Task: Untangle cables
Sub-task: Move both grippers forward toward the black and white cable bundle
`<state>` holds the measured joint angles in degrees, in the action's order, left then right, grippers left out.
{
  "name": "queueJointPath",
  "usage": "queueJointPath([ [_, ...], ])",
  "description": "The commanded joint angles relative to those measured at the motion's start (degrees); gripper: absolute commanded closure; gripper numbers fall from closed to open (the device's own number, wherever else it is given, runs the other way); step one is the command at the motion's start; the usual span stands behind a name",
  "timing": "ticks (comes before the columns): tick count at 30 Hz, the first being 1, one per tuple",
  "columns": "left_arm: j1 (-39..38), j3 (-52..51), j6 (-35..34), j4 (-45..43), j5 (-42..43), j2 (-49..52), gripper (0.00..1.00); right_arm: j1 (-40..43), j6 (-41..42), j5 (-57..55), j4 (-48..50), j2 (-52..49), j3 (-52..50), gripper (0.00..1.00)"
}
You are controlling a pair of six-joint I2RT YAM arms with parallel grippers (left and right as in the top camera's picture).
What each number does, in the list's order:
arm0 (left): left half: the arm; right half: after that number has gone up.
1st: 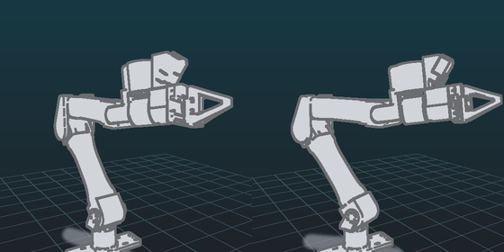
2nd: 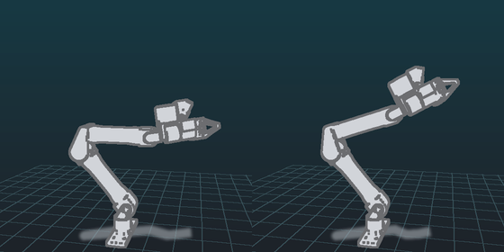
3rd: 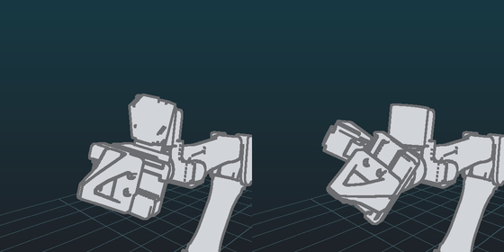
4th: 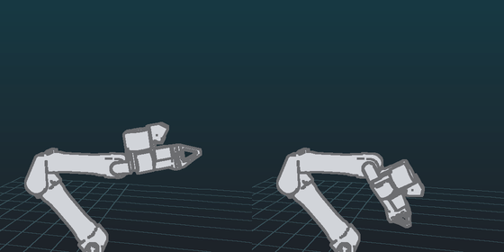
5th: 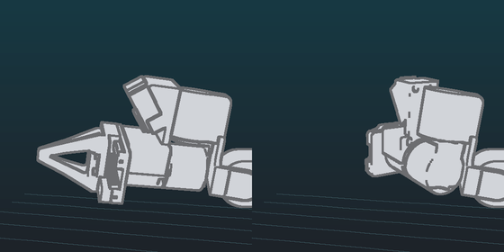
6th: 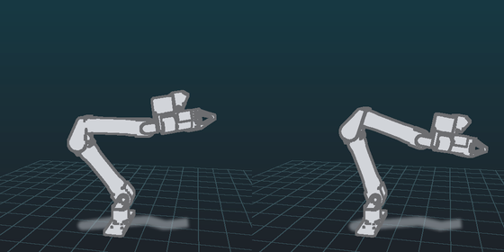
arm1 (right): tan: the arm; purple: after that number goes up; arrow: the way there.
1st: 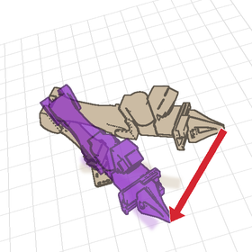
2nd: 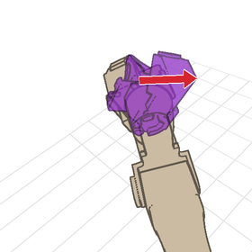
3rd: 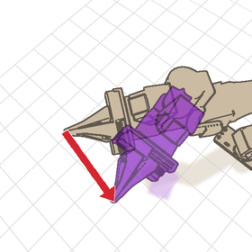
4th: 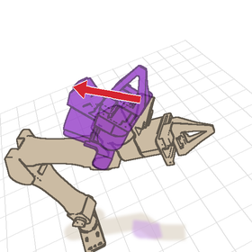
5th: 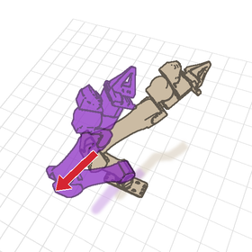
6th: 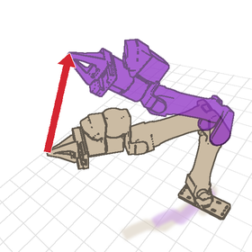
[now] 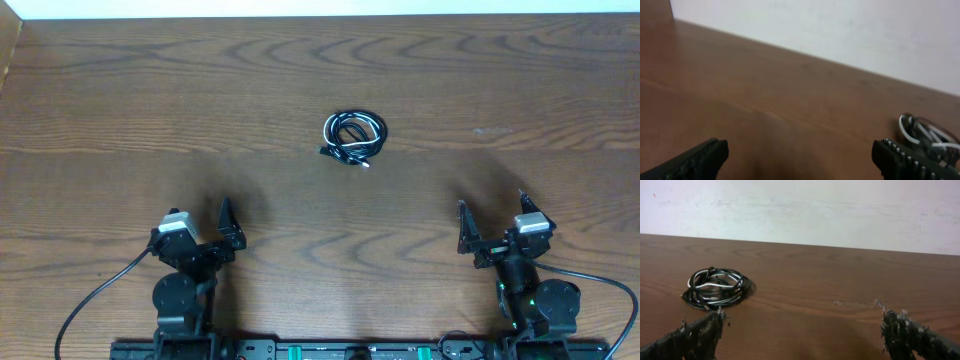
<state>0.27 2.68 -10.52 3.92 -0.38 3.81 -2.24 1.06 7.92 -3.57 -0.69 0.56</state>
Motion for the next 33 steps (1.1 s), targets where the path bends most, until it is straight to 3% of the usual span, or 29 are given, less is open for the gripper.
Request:
queueJointPath([
  [1,0.2,3.85,-0.22,0.13,-0.7,3.48,0.02,-0.2,0.11,0.15,-0.04,0.02,1.36,0.01],
  [15,0.17,19.5,1.92,0.52,1.49,25.77,0.02,-0.2,0.13,0.22,-0.55,-0.15,3.45,0.01],
  [19,0.17,25.44,1.92,4.09,1.49,30.14,0.02,-0.2,0.11,0.2,-4.09,-1.68,6.88,0.01],
  [33,-0.48,43.45,3.67,17.51,4.46,41.72,0.02,-0.2,-2.23,3.26,-8.87,-21.64,25.57,0.01],
])
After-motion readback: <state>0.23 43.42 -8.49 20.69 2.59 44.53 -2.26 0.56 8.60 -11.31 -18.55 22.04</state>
